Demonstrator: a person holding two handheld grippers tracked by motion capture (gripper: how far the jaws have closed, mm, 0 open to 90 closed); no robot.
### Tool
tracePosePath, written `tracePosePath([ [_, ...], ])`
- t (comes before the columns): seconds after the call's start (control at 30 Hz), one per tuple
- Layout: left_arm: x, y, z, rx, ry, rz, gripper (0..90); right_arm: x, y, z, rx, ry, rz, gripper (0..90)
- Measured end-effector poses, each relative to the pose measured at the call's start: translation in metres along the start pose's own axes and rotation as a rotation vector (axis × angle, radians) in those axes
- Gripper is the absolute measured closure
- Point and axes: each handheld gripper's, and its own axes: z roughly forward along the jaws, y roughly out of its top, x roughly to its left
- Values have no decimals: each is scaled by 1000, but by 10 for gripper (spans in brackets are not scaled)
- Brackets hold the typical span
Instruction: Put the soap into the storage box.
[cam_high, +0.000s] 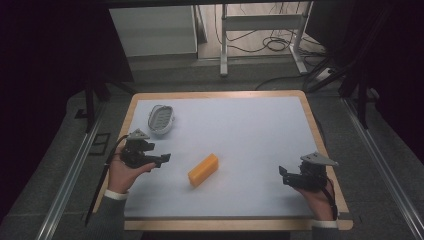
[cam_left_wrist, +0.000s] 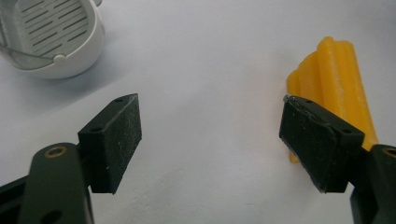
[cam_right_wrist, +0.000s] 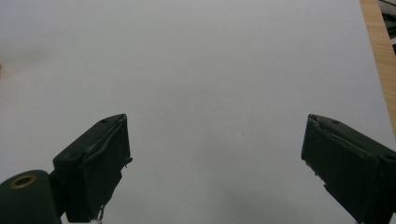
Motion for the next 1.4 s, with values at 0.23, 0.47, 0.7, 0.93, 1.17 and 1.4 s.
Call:
tracePosePath([
  [0.23, -13, 10, 0, -8, -6, 43, 243, 0, -1, 1, 11, -3, 1, 81],
  [0.47, -23, 16, 7, 20, -20, 77, 239, 0, 0, -2, -8, -16, 0, 87],
  [0.7, -44, 18, 20, 61, -48, 118, 224, 1, -2, 1, 8, -21, -6, 87],
  [0.93, -50, 21, 29, 78, -59, 128, 224, 0, -2, 2, 10, -24, -4, 87],
  [1.17, -60, 25, 35, 90, -79, 150, 221, 0, -2, 2, 11, -26, -2, 87],
  [1.4, -70, 29, 38, 99, -94, 174, 217, 0, -3, 2, 13, -30, -2, 87],
])
